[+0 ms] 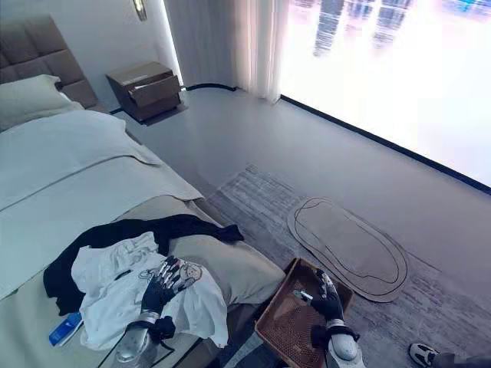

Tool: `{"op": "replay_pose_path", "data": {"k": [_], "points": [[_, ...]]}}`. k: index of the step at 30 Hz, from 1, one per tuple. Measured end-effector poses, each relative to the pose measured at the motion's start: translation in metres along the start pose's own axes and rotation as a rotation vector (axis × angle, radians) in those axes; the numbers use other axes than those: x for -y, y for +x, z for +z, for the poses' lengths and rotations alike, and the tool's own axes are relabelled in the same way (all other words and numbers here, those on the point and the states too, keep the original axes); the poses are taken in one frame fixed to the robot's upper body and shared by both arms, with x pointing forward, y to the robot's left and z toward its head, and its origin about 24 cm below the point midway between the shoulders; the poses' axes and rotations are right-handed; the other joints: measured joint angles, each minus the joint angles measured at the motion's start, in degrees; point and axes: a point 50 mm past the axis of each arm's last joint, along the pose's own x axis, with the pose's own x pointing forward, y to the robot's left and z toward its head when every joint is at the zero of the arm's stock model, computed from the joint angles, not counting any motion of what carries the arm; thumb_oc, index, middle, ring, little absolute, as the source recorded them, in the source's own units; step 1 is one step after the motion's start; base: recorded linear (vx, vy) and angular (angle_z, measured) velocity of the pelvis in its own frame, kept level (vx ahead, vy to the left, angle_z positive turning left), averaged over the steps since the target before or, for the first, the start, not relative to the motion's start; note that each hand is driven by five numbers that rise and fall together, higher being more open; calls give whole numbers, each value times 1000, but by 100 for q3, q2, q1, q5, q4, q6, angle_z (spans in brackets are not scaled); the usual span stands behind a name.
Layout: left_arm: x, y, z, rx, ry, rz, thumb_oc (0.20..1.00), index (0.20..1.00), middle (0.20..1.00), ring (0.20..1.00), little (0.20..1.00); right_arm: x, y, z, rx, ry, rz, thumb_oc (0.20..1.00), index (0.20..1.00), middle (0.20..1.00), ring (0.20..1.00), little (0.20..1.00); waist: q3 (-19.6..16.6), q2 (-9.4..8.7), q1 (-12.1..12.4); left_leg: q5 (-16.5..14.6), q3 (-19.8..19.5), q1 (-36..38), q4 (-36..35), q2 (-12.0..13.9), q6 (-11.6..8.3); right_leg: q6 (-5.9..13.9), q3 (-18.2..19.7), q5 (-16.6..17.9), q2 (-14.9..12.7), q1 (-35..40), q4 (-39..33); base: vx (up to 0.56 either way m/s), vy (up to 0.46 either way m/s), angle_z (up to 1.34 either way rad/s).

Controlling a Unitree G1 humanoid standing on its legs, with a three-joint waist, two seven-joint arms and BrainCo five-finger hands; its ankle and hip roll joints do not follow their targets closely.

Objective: Pick up clothes into the bucket

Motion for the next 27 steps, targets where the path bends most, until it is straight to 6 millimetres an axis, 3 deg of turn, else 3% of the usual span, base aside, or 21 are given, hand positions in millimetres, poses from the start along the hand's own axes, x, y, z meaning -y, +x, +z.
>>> {"op": "replay_pose_path", "data": {"k": [14,27], "points": [[0,0,1,3,15,12,1000,1000,1000,1000,1000,0,0,0,-1,0,0,1000,1000,1000,1000,1000,-1,1,0,0,-1,-2,-2,0,0,0,0,0,1,-1,-1,-42,17,-4],[-13,2,-10,-39,252,73,1000,1000,1000,1000,1000,5,0,-4,-19,-2,-18,1000,1000,1000,1000,1000,17,32,-1,-36,-1,-35,105,-11,-44,17,5,-47,-30,-35,68,33,23,0]]}}
